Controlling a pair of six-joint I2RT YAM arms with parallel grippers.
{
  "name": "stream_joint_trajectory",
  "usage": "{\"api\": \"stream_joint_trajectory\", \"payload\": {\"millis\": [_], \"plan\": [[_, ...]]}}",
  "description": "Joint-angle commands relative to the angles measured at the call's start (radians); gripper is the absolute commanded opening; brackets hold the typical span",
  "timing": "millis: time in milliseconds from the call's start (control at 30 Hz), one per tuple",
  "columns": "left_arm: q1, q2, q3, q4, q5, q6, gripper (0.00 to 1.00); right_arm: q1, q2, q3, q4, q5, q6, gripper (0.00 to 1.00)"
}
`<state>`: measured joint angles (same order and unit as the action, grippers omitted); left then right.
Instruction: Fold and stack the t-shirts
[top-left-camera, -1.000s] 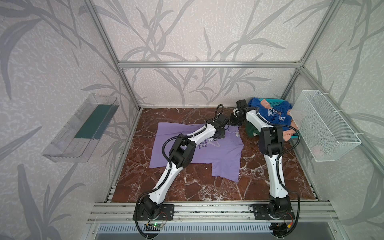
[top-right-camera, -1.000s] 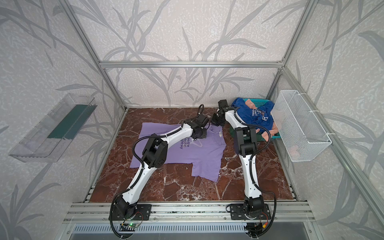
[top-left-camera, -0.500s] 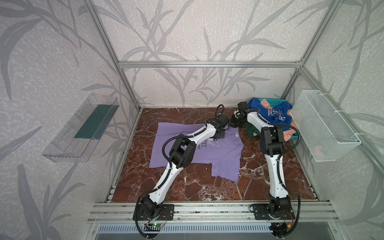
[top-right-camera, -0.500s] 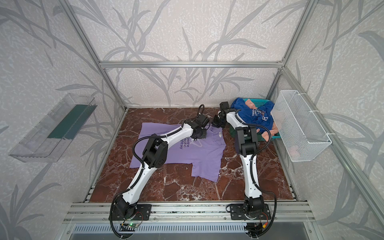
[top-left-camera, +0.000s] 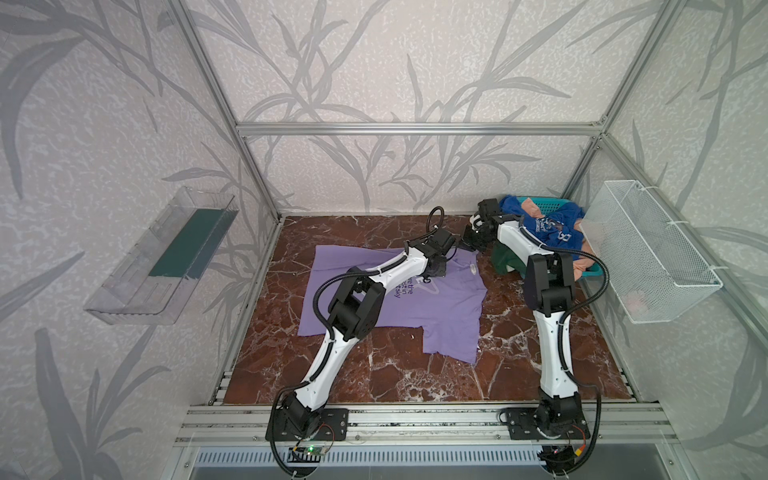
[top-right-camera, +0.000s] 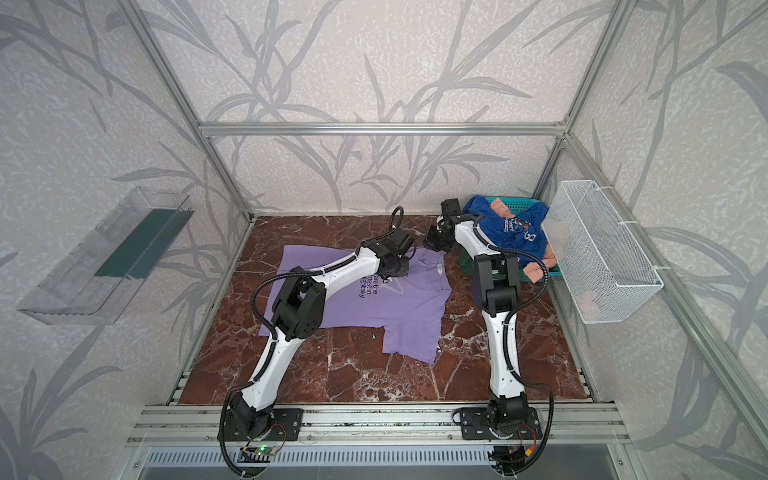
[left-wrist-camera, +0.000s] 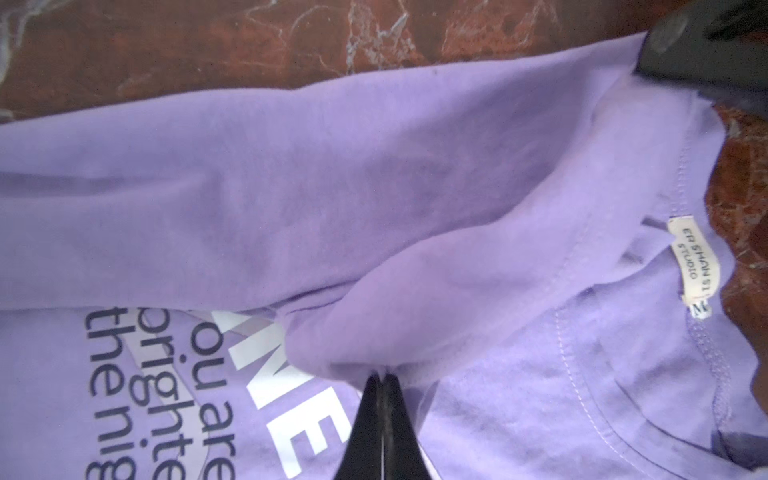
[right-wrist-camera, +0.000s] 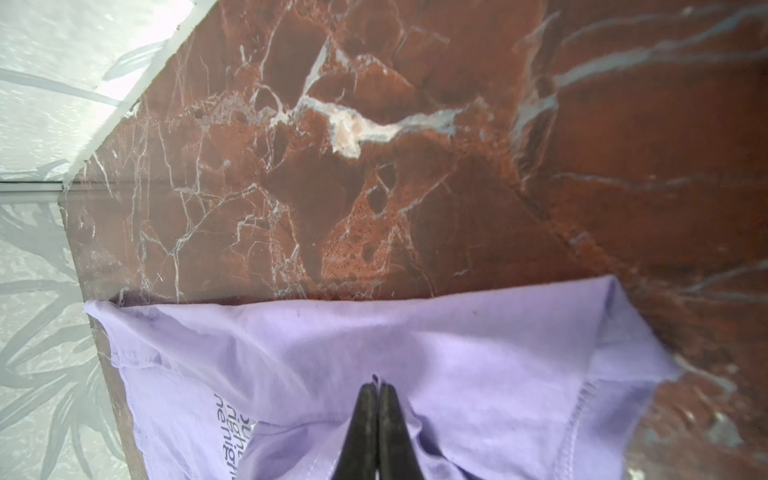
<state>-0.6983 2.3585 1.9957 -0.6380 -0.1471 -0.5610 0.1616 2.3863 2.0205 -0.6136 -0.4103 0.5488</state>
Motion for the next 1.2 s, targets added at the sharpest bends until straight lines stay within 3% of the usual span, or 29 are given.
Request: {"api": "stream_joint_trajectory", "payload": {"millis": [0, 633, 1167], "plan": [[0.000, -0.059, -0.028, 0.016, -0.048, -0.009, 0.00, -0.004, -0.072, -0.038, 0.003, 0.001, -0.010, 0.00], [0.027, -0.225, -0.300, 0.143, -0.041, 0.039, 0.00, 0.044, -0.361, -0.417, 0.079, 0.064, 0.017, 0.00], [0.038, -0.303, -0.454, 0.204, 0.029, 0.038, 0.00, 0.085, -0.483, -0.626, 0.103, 0.152, 0.054, 0.00]]}}
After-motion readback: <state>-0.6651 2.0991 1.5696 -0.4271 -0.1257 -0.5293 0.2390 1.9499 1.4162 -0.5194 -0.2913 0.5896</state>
